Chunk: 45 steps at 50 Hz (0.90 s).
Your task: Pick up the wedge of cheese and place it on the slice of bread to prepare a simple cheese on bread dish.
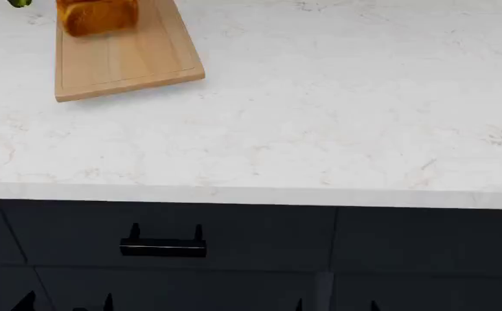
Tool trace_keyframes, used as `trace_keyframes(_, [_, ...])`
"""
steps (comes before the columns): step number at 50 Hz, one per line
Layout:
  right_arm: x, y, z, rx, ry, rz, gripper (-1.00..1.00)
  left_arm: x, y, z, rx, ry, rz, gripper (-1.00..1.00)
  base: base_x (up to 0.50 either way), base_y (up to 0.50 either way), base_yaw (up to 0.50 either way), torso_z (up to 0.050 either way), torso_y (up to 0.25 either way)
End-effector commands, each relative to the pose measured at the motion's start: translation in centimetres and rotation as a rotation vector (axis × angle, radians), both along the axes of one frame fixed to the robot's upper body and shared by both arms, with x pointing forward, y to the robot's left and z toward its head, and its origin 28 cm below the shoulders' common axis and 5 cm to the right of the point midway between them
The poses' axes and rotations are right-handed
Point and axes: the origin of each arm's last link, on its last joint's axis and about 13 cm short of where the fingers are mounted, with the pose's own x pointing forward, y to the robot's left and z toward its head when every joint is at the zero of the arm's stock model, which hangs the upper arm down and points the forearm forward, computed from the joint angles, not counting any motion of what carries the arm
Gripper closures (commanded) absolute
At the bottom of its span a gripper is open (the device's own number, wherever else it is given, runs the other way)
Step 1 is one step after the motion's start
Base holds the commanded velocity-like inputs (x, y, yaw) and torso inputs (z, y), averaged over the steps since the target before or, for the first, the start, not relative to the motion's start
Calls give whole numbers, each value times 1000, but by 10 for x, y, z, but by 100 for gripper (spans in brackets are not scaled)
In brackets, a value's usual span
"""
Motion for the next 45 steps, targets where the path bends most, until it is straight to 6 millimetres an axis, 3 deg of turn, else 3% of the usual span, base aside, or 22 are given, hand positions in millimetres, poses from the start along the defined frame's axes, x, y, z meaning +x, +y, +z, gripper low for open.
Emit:
trace_keyframes(1, [0,0,0,0,0,0,-100,-1,0,2,0,0,0,-100,0,0,0,0,0])
trace_keyframes(19, [-1,0,0,-3,0,-6,-100,-1,1,1,-13,-21,-18,-100,0,0,0,1,0])
trace_keyframes(45, [0,0,0,-5,1,-8,-100,-2,0,0,-1,-17,-36,-100,0,0,0,50,0])
